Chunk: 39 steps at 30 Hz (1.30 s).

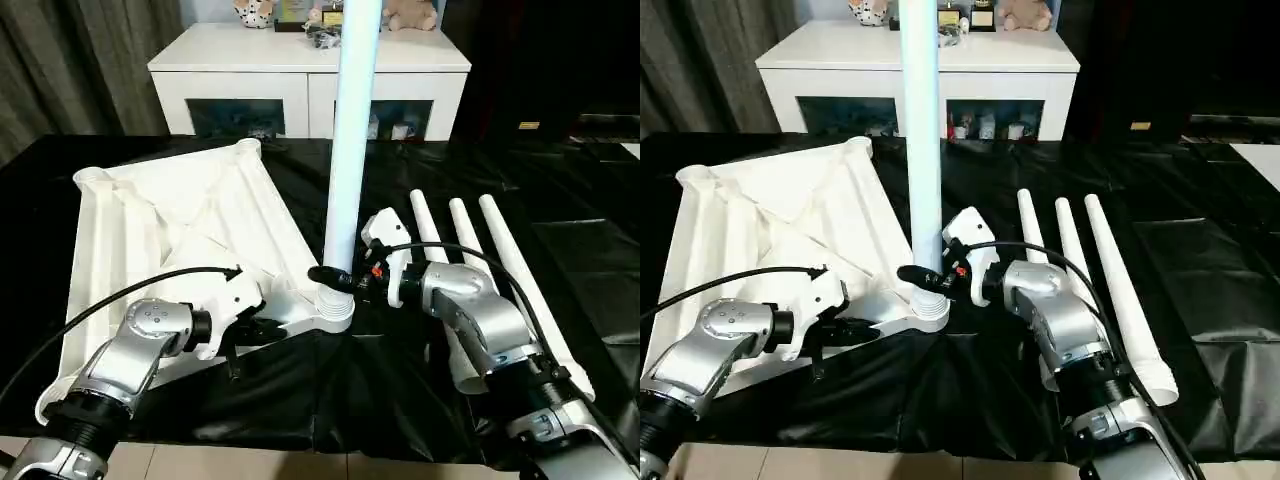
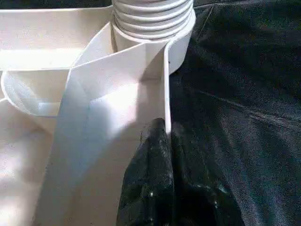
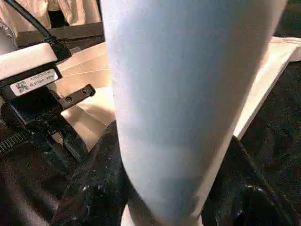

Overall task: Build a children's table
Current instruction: Insert table leg to table base

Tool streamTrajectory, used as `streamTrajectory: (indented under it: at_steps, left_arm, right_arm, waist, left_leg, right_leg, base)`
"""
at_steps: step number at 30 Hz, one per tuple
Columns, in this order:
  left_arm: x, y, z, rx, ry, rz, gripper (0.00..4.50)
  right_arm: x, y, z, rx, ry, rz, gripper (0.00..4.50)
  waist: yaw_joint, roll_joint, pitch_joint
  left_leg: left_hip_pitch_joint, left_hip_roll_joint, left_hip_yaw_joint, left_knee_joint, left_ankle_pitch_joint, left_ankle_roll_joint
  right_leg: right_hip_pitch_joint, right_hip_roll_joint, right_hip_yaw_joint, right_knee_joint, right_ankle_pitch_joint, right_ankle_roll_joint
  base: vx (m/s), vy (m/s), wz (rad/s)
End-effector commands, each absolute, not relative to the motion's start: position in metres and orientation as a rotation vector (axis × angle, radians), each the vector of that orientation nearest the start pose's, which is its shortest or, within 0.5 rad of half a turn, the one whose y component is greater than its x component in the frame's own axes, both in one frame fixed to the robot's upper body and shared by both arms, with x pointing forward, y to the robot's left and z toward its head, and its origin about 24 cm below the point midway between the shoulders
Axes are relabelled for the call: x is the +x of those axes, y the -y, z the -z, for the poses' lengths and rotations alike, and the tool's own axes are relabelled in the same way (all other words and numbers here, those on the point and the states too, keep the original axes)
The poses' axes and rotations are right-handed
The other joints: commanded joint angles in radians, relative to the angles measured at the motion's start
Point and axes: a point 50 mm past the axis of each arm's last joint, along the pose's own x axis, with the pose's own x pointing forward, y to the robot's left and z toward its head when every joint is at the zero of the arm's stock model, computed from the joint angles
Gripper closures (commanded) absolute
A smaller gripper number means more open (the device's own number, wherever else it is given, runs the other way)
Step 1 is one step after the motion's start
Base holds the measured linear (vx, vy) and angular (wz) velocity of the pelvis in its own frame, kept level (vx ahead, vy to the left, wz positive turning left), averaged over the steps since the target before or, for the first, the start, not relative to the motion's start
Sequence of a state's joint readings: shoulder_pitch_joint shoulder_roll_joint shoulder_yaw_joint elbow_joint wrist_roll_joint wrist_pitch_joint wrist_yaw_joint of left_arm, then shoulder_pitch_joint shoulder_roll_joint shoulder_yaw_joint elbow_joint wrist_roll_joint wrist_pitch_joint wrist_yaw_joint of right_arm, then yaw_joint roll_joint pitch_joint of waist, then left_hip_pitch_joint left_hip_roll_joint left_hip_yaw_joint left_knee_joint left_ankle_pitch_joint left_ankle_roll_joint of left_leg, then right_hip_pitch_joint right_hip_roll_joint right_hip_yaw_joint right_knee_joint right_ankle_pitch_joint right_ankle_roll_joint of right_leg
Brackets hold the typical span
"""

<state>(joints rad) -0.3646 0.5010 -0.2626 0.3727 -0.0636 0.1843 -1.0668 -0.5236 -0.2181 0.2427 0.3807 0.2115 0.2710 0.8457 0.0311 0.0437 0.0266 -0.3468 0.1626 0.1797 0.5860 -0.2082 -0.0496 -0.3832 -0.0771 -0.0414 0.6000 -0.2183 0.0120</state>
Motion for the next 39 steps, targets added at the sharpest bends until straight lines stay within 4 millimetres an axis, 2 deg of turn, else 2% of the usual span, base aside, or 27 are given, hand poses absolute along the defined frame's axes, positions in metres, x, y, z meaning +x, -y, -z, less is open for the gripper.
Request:
streamTrajectory:
  at_steps: [1,3,4,7,10,12,14,15,16,17,18,19,20,21,22,23,24,25,26,27,28,29,30,32,33,36,39]
  left_arm:
    - [0.286,-0.175,-0.035,0.348,-0.492,1.141,4.50]
    - [0.286,-0.175,-0.035,0.349,-0.492,1.140,4.50]
    - [0.286,-0.175,-0.035,0.349,-0.491,1.140,4.50]
    - [0.289,-0.175,-0.037,0.349,-0.481,1.131,4.50]
    - [0.293,-0.175,-0.037,0.355,-0.476,1.094,4.50]
    - [0.302,-0.175,-0.034,0.372,-0.501,0.968,4.50]
    - [0.316,-0.166,-0.031,0.352,-0.535,0.786,4.50]
    - [0.316,-0.166,-0.031,0.352,-0.535,0.783,4.50]
    - [0.319,-0.160,-0.031,0.334,-0.548,0.725,4.50]
    - [0.322,-0.154,-0.031,0.316,-0.558,0.687,4.50]
    - [0.324,-0.147,-0.031,0.293,-0.565,0.644,4.50]
    - [0.326,-0.139,-0.031,0.278,-0.574,0.616,4.50]
    - [0.329,-0.124,-0.030,0.285,-0.577,0.584,4.50]
    - [0.331,-0.117,-0.030,0.293,-0.573,0.567,4.50]
    - [0.331,-0.116,-0.030,0.294,-0.573,0.565,4.50]
    - [0.332,-0.108,-0.030,0.299,-0.568,0.559,4.50]
    - [0.334,-0.098,-0.032,0.290,-0.557,0.552,4.50]
    - [0.335,-0.091,-0.034,0.283,-0.553,0.543,4.50]
    - [0.336,-0.083,-0.037,0.271,-0.545,0.537,4.50]
    - [0.337,-0.080,-0.039,0.264,-0.540,0.528,4.50]
    - [0.337,-0.079,-0.040,0.260,-0.537,0.522,4.50]
    - [0.337,-0.078,-0.040,0.259,-0.538,0.519,4.50]
    - [0.337,-0.080,-0.040,0.261,-0.543,0.514,4.50]
    - [0.336,-0.087,-0.038,0.279,-0.555,0.515,4.50]
    - [0.336,-0.091,-0.037,0.285,-0.556,0.509,4.50]
    - [0.335,-0.096,-0.036,0.299,-0.555,0.512,4.50]
    - [0.333,-0.100,-0.034,0.304,-0.560,0.513,4.50]
  right_arm:
    - [0.293,0.103,-0.004,-0.080,-0.573,-1.016,2.68]
    - [0.295,0.103,-0.005,-0.073,-0.559,-0.996,2.68]
    - [0.296,0.102,-0.005,-0.071,-0.554,-0.989,2.68]
    - [0.303,0.101,-0.010,-0.062,-0.520,-0.942,2.68]
    - [0.307,0.100,-0.011,-0.053,-0.508,-0.902,2.68]
    - [0.317,0.100,-0.011,-0.043,-0.503,-0.765,2.68]
    - [0.331,0.101,-0.006,-0.035,-0.528,-0.544,2.68]
    - [0.331,0.101,-0.006,-0.035,-0.529,-0.541,2.68]
    - [0.334,0.098,-0.005,-0.034,-0.537,-0.491,2.68]
    - [0.336,0.097,-0.005,-0.034,-0.542,-0.457,2.68]
    - [0.338,0.094,-0.004,-0.023,-0.550,-0.428,2.68]
    - [0.339,0.091,-0.004,-0.018,-0.553,-0.400,2.68]
    - [0.343,0.087,-0.005,-0.043,-0.545,-0.359,2.68]
    - [0.344,0.084,-0.005,-0.039,-0.547,-0.334,2.68]
    - [0.344,0.084,-0.005,-0.038,-0.547,-0.331,2.68]
    - [0.345,0.083,-0.004,-0.029,-0.554,-0.299,2.68]
    - [0.346,0.081,-0.004,-0.015,-0.563,-0.270,2.68]
    - [0.347,0.079,-0.004,-0.008,-0.570,-0.244,2.68]
    - [0.348,0.076,-0.004,-0.009,-0.570,-0.220,2.68]
    - [0.349,0.075,-0.004,-0.010,-0.570,-0.206,2.68]
    - [0.349,0.074,-0.005,-0.011,-0.569,-0.197,2.68]
    - [0.349,0.073,-0.005,-0.012,-0.568,-0.193,2.68]
    - [0.350,0.071,-0.005,-0.010,-0.569,-0.193,2.68]
    - [0.350,0.068,-0.007,-0.017,-0.563,-0.201,2.68]
    - [0.351,0.066,-0.007,-0.014,-0.559,-0.203,2.68]
    - [0.352,0.063,-0.010,0.000,-0.538,-0.215,2.68]
    - [0.356,0.057,-0.018,0.054,-0.489,-0.261,2.68]
  waist:
    - [-0.003,0.004,-0.012]
    - [-0.003,0.009,-0.012]
    - [-0.004,0.005,-0.011]
    - [-0.008,0.008,-0.012]
    - [-0.011,0.009,-0.008]
    - [-0.021,0.012,-0.004]
    - [-0.028,0.014,-0.002]
    - [-0.035,0.020,0.003]
    - [-0.039,0.022,0.003]
    - [-0.048,0.026,0.008]
    - [-0.026,0.033,0.001]
    - [0.040,0.031,0.001]
    - [0.021,-0.047,-0.012]
    - [0.017,-0.067,-0.024]
    - [0.022,-0.047,-0.009]
    - [0.032,-0.048,-0.003]
    - [0.049,-0.022,-0.035]
    - [0.030,-0.026,-0.022]
    - [0.027,-0.024,-0.020]
    - [0.022,-0.013,-0.007]
    - [0.016,-0.023,-0.015]
    - [0.016,-0.023,-0.017]
    - [0.014,-0.025,-0.020]
    - [0.018,-0.028,-0.026]
    - [0.016,-0.029,-0.025]
    - [0.012,-0.030,-0.022]
    - [0.009,-0.031,-0.026]
  left_leg:
    - [0.015,0.067,-0.047,-0.107,-0.557,-0.059]
    - [0.017,0.067,-0.048,-0.108,-0.569,-0.062]
    - [0.017,0.066,-0.047,-0.108,-0.573,-0.061]
    - [0.016,0.066,-0.052,-0.113,-0.588,-0.065]
    - [0.019,0.064,-0.054,-0.115,-0.611,-0.066]
    - [0.026,0.061,-0.058,-0.117,-0.644,-0.071]
    - [0.035,0.058,-0.063,-0.118,-0.686,-0.078]
    - [0.047,0.057,-0.066,-0.119,-0.732,-0.082]
    - [0.050,0.057,-0.068,-0.123,-0.758,-0.080]
    - [0.034,0.068,-0.070,-0.151,-0.818,-0.077]
    - [-0.027,0.100,-0.059,-0.220,-0.872,-0.075]
    - [-0.065,0.103,0.009,-0.276,-0.898,-0.061]
    - [0.047,0.056,0.026,-0.171,-0.658,-0.087]
    - [0.106,0.027,-0.004,-0.012,-0.442,-0.055]
    - [0.097,0.022,-0.026,0.052,-0.277,-0.009]
    - [-0.046,0.029,-0.073,0.009,-0.043,0.025]
    - [-0.025,0.058,-0.068,-0.080,0.033,-0.038]
    - [0.009,0.066,-0.053,-0.091,-0.182,-0.066]
    - [0.016,0.065,-0.048,-0.097,-0.296,-0.076]
    - [0.044,0.056,-0.034,-0.093,-0.507,-0.100]
    - [0.049,0.048,-0.034,-0.089,-0.537,-0.091]
    - [0.028,0.052,-0.044,-0.105,-0.530,-0.077]
    - [0.014,0.055,-0.048,-0.114,-0.497,-0.074]
    - [0.007,0.058,-0.044,-0.116,-0.411,-0.064]
    - [0.005,0.059,-0.041,-0.116,-0.397,-0.060]
    - [0.001,0.059,-0.037,-0.117,-0.404,-0.063]
    - [-0.001,0.059,-0.037,-0.115,-0.394,-0.061]
  right_leg:
    - [-0.011,-0.076,0.052,-0.110,-0.565,-0.119]
    - [-0.013,-0.076,0.052,-0.112,-0.576,-0.114]
    - [-0.014,-0.075,0.052,-0.114,-0.581,-0.111]
    - [-0.010,-0.076,0.047,-0.116,-0.598,-0.100]
    - [-0.014,-0.076,0.044,-0.123,-0.630,-0.088]
    - [-0.015,-0.073,0.032,-0.129,-0.670,-0.073]
    - [-0.014,-0.070,0.014,-0.139,-0.693,-0.055]
    - [-0.018,-0.063,-0.005,-0.148,-0.682,-0.054]
    - [-0.012,-0.056,-0.020,-0.151,-0.660,-0.048]
    - [0.017,-0.045,-0.045,-0.132,-0.579,-0.050]
    - [0.098,-0.034,-0.039,0.006,-0.348,-0.080]
    - [0.108,-0.014,-0.040,0.088,-0.169,-0.082]
    - [0.001,-0.054,0.024,-0.022,-0.519,-0.059]
    - [-0.074,-0.123,0.040,-0.137,-0.764,-0.064]
    - [-0.071,-0.195,0.075,-0.194,-0.939,-0.071]
    - [0.055,-0.194,0.071,-0.138,-0.874,-0.081]
    - [0.054,-0.098,0.024,-0.076,-0.424,-0.110]
    - [0.012,-0.048,0.016,-0.060,-0.241,-0.141]
    - [0.009,-0.054,0.023,-0.062,-0.260,-0.161]
    - [-0.026,-0.053,0.033,-0.091,-0.404,-0.175]
    - [-0.020,-0.053,0.031,-0.095,-0.447,-0.162]
    - [-0.004,-0.062,0.034,-0.102,-0.486,-0.118]
    - [0.010,-0.064,0.031,-0.103,-0.453,-0.099]
    - [0.016,-0.065,0.034,-0.097,-0.352,-0.106]
    - [0.015,-0.065,0.034,-0.097,-0.337,-0.113]
    - [0.012,-0.067,0.035,-0.100,-0.366,-0.125]
    - [0.014,-0.069,0.036,-0.101,-0.363,-0.122]
  base:
    - [0.000,0.000,0.00]
    - [0.000,0.000,0.00]
    - [0.000,0.000,0.00]
    - [0.000,0.000,0.00]
    - [0.000,0.000,0.00]
    - [0.000,0.000,0.00]
    - [-0.081,0.025,-0.13]
    - [-0.076,0.021,-0.09]
    - [-0.070,0.030,-0.09]
    - [-0.096,0.028,-0.05]
    - [-0.096,0.028,-0.05]
    - [-0.099,-0.025,0.19]
    - [0.031,-0.117,0.24]
    - [0.031,-0.117,0.24]
    - [0.082,-0.076,-0.28]
    - [0.055,0.054,-0.39]
    - [0.055,0.054,-0.39]
    - [0.000,0.000,0.00]
    - [-0.065,-0.037,0.28]
    - [-0.065,-0.037,0.28]
    - [-0.041,-0.029,0.21]
    - [0.000,0.000,0.00]
    - [0.000,0.000,0.00]
    - [0.000,0.000,0.00]
    - [0.000,0.000,0.00]
    - [0.000,0.000,0.00]
    - [0.000,0.000,0.00]
